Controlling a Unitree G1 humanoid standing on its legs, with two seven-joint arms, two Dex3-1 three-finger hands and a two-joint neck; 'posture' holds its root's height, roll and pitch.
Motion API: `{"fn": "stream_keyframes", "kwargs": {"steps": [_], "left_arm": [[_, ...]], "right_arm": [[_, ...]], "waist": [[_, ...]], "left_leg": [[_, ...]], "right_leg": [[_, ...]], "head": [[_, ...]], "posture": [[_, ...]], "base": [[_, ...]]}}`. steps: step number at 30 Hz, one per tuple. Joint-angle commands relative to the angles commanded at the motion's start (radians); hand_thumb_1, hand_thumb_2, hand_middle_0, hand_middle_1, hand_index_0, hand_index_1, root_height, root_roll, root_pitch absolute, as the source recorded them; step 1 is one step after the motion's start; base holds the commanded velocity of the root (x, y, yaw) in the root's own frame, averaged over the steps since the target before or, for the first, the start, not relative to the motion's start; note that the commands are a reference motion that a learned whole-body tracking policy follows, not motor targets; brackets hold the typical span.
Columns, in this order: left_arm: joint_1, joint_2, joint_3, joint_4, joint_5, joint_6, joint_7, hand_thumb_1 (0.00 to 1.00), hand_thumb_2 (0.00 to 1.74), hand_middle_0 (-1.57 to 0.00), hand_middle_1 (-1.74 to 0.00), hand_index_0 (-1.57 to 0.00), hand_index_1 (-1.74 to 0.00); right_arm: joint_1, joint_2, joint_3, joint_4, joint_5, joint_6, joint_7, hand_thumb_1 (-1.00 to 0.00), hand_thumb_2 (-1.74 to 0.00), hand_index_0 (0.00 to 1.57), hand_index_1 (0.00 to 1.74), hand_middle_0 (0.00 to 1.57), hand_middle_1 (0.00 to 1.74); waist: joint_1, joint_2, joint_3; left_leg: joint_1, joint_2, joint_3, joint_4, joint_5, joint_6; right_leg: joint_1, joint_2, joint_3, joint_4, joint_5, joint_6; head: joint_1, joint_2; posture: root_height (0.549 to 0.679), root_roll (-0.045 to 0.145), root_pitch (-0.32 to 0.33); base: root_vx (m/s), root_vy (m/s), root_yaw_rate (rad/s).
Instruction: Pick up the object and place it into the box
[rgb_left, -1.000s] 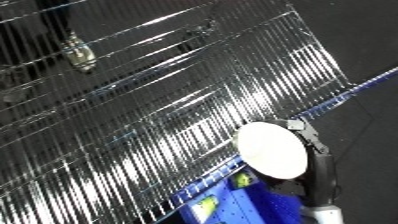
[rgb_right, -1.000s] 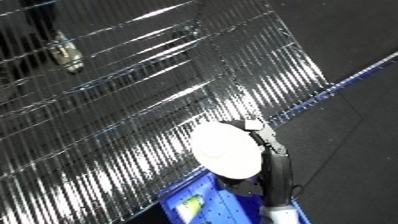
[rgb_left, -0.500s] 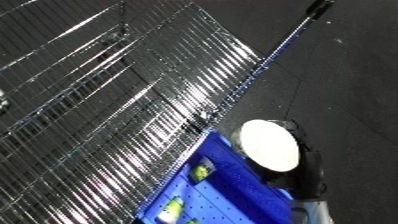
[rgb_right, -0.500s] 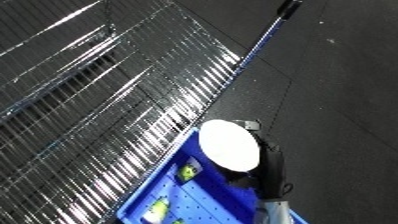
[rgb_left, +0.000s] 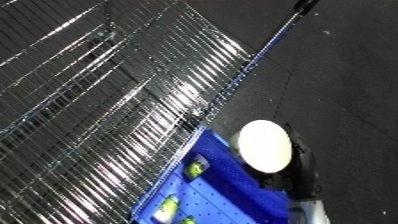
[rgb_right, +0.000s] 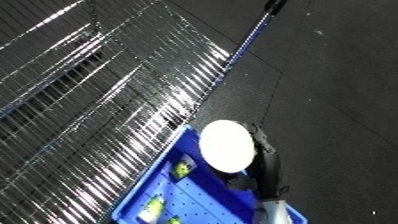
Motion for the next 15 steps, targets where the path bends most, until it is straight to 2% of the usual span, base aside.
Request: {"fn": "stream_keyframes", "kwargs": {"steps": [4,15], "left_arm": [[-0.002,-0.001,-0.004,0.006,-0.003,-0.001,-0.001,1.0,1.74,-1.57,-1.74,-1.57,-1.74],[0.001,-0.003,-0.002,0.0,-0.007,0.001,0.003,1.0,1.74,-1.57,-1.74,-1.57,-1.74]], "right_arm": [[-0.002,0.001,0.005,0.003,-0.001,0.006,-0.001,0.0,0.0,0.0,0.0,0.0,0.0],[0.006,0.012,0.011,-0.01,-0.014,0.019,0.008,0.0,0.0,0.0,0.0,0.0,0.0]], "waist": [[0.001,0.002,0.0],[0.005,-0.004,0.0]], "left_leg": [[0.001,-0.001,-0.002,-0.004,0.004,-0.0015],[0.004,0.002,-0.009,-0.024,0.026,-0.0073]], "right_leg": [[0.0,0.0001,0.001,0.0,-0.001,-0.0008],[0.005,0.0042,-0.005,-0.011,0.003,-0.0029]], "head": [[-0.002,-0.007],[-0.027,-0.028]], "posture": [[0.64,0.103,0.102],[0.641,0.103,0.103]], "base": [[0.004,-0.006,0.012],[-0.011,-0.014,0.012]]}}
